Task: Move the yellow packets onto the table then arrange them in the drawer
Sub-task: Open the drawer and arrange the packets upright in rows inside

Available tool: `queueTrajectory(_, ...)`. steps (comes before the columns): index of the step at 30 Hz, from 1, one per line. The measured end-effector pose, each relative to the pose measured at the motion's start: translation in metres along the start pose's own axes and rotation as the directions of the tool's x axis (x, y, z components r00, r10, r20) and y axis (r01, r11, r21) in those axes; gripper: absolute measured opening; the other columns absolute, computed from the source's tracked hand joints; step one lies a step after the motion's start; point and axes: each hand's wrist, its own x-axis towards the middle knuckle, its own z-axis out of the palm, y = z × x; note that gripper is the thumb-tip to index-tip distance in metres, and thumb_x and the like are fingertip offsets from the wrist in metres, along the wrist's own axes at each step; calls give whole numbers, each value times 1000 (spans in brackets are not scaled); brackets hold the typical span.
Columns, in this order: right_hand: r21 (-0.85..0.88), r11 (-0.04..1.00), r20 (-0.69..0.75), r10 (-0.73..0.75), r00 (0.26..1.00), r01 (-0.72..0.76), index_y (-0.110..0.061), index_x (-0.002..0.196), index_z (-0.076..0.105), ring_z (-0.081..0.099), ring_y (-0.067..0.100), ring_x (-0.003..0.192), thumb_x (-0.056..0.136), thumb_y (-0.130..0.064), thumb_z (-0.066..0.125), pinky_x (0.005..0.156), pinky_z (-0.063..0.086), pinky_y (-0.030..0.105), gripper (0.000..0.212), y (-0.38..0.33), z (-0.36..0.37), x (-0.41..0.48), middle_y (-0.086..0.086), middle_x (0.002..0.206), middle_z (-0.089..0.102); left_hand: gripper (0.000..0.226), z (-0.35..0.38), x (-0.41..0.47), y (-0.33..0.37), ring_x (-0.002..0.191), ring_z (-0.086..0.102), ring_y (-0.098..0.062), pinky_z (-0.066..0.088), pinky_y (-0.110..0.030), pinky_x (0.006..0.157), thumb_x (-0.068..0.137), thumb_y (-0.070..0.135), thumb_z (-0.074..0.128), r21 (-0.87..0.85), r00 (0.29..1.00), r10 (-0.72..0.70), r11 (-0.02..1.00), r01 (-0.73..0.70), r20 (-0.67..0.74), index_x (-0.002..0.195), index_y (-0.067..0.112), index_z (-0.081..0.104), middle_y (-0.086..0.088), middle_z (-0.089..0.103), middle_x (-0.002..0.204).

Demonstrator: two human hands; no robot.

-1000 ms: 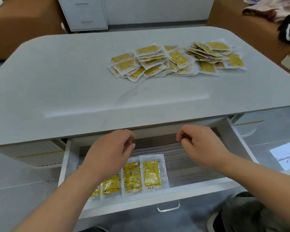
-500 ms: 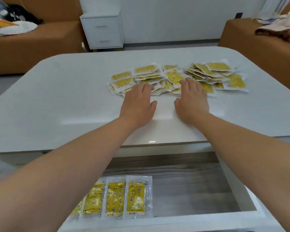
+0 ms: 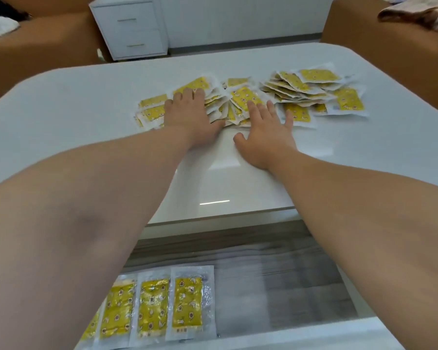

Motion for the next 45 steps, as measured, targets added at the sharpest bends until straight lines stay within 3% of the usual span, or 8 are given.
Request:
queueTrajectory(6,-87,996,-99,21,995,-30,-16,139,51,32,31,140,89,-60,41,120,16,58,67,-4,-5,-5,11,144,39,82,19,-45,-13,127,40,-35,34,-48,105,85,70,48,-34,985,-50,998,45,-163,143,13,41,-13,43,137)
queueTrajectory(13,-66,997,-121,25,992,-33,-17,136,46,37,32,138,95,-57,40,119,17,58,58,-8,-7,-9,12,138,49,61,18,-87,-18,129,45,-30,36,-48,107,91,63,41,-109,990,-91,991,79,-108,127,15,53,-8,52,138)
queueTrajectory(20,-60,998,127,41,991,-33,-20,151,35,0,37,155,104,-54,21,121,3,63,59,-13,-13,-35,8,169,11,50,-5,-138,-9,111,49,-28,37,-44,90,102,53,29,-192,976,-191,967,169,-104,111,21,65,-1,60,116)
queueTrajectory(25,-12,999,83,36,996,-35,-16,127,49,48,38,121,107,-37,34,101,39,54,33,-26,-29,-96,13,133,50,42,-19,-186,-5,110,47,-28,35,-41,85,105,36,29,-207,979,-191,963,174,-65,113,21,68,-1,57,116)
queueTrajectory(30,103,995,52,4,999,-9,-14,117,53,56,34,98,104,-36,46,84,45,44,26,-40,-43,-137,11,118,53,26,-28,-214,-9,112,47,-28,40,-39,87,99,33,50,-261,993,-120,959,114,-7,118,29,67,-1,54,117)
queueTrajectory(37,110,980,310,123,943,-164,-27,160,17,21,39,147,99,-54,47,117,25,50,74,-45,-51,-146,13,165,18,63,-32,-220,-23,139,29,-34,32,-47,108,100,52,44,-175,986,-45,982,73,160,157,31,27,-6,28,157)
queueTrajectory(41,176,968,232,135,963,-178,-27,156,26,38,37,135,94,-44,59,107,34,47,72,-48,-57,-148,12,147,45,63,-34,-218,-24,146,19,-33,24,-48,113,103,47,39,-194,964,-1,979,55,267,160,33,16,2,21,165)
queueTrajectory(45,305,917,270,175,947,-256,-29,153,26,46,35,124,89,-25,69,98,45,43,78,-51,-65,-154,14,143,36,65,-40,-221,-20,141,25,-33,28,-45,112,100,36,54,-327,971,-25,939,105,240,158,31,26,-5,32,156)
